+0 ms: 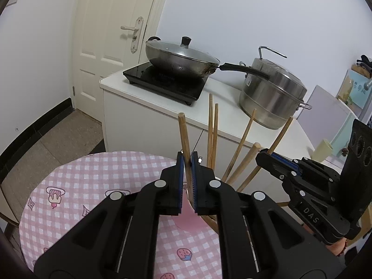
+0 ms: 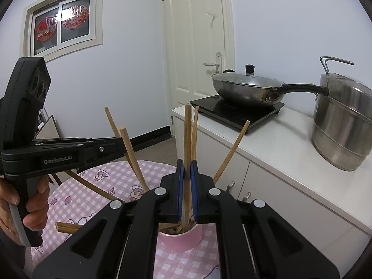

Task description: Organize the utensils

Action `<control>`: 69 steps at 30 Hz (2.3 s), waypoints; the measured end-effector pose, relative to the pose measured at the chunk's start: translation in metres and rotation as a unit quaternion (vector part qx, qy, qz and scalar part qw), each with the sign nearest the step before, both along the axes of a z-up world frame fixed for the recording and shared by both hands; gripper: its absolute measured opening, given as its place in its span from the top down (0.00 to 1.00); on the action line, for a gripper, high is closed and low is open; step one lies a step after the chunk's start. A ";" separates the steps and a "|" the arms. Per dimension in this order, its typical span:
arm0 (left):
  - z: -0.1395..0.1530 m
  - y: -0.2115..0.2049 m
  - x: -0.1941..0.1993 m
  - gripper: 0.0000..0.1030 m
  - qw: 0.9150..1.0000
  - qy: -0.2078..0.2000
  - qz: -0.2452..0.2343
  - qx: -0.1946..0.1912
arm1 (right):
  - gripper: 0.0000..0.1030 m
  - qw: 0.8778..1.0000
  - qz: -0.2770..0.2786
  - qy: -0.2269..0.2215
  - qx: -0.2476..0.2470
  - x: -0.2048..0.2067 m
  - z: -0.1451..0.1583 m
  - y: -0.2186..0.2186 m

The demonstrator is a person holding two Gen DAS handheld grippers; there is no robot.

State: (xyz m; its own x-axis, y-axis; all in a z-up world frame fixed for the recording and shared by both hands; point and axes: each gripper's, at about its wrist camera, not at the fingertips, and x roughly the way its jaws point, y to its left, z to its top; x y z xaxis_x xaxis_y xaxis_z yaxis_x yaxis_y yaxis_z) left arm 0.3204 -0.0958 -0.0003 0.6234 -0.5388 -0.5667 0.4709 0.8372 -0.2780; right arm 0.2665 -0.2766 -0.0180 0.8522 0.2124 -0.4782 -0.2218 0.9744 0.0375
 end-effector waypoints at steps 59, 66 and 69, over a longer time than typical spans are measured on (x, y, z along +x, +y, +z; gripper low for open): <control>0.031 0.081 -0.142 0.38 0.978 -0.168 0.121 0.004 | 0.58 0.997 -0.009 -0.070 -0.005 -0.115 0.006 0.023; -0.011 0.094 -0.160 0.38 0.983 -0.130 0.129 -0.025 | 0.58 0.998 -0.002 -0.056 -0.004 -0.117 -0.005 0.030; -0.026 0.087 -0.159 0.38 0.985 -0.116 0.122 -0.034 | 0.58 0.999 -0.001 -0.051 -0.003 -0.119 -0.008 0.031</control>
